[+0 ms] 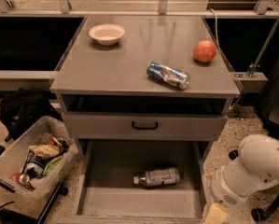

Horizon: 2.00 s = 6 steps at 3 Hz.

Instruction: Pick blue plastic bottle from middle drawer and place on counter

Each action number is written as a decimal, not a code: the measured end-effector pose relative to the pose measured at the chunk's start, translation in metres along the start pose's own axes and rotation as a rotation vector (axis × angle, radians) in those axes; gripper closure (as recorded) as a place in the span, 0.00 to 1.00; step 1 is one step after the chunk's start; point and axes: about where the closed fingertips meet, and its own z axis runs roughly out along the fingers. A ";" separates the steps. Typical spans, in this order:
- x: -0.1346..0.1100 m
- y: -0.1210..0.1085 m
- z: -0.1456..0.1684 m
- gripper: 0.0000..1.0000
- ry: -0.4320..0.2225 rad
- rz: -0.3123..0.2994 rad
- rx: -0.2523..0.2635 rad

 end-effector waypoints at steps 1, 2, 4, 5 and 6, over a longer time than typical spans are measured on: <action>-0.007 -0.044 0.071 0.00 -0.091 0.016 0.016; -0.004 -0.052 0.108 0.00 -0.129 0.052 0.005; -0.029 -0.077 0.110 0.00 -0.162 -0.016 0.062; -0.047 -0.095 0.111 0.00 -0.186 -0.065 0.103; -0.062 -0.109 0.112 0.00 -0.206 -0.104 0.136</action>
Offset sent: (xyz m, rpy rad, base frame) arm 0.0334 0.0152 -0.0633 0.0660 -0.0309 -0.0293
